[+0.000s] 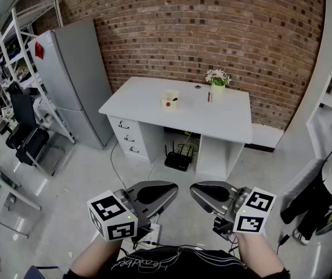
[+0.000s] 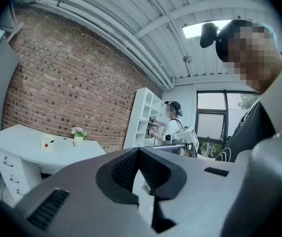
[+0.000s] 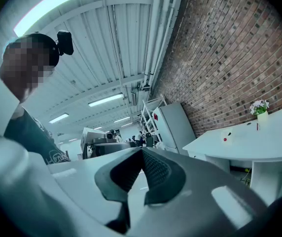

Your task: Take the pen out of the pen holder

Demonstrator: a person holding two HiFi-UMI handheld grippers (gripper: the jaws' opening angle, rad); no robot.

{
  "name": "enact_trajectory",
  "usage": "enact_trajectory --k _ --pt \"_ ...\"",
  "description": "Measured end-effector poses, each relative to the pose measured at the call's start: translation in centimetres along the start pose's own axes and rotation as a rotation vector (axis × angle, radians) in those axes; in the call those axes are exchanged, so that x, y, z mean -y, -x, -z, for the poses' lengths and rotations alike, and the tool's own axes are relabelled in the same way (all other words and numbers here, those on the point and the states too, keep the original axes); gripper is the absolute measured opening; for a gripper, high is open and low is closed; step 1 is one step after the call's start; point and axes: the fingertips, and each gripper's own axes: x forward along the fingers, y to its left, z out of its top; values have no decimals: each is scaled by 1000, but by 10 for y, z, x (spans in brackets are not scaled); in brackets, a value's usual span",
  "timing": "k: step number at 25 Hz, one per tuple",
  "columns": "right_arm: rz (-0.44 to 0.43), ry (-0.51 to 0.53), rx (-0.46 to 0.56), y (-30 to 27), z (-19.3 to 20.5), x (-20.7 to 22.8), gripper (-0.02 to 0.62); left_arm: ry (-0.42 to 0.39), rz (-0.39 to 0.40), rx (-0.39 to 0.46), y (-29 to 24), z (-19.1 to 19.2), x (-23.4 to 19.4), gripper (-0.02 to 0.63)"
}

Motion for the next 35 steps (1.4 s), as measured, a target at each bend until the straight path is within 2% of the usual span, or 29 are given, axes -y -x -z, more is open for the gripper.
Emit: enact_trajectory --k 13,19,24,27,31,35 --pt "16 2 -22 13 3 6 2 -7 1 -38 -17 6 7 0" --pt "-1 -10 -45 5 9 18 2 31 -8 -29 -23 10 -13 0" --pt "16 -19 -46 0 16 41 2 50 29 -46 -36 18 -31 0" --pt "38 -18 -36 -7 17 61 2 51 49 -52 -45 21 -49 0" --pt "99 34 -35 -20 16 101 2 74 75 -59 -62 26 -85 0" --pt "87 -7 -46 -48 12 145 2 110 89 -72 -82 22 -138 0"
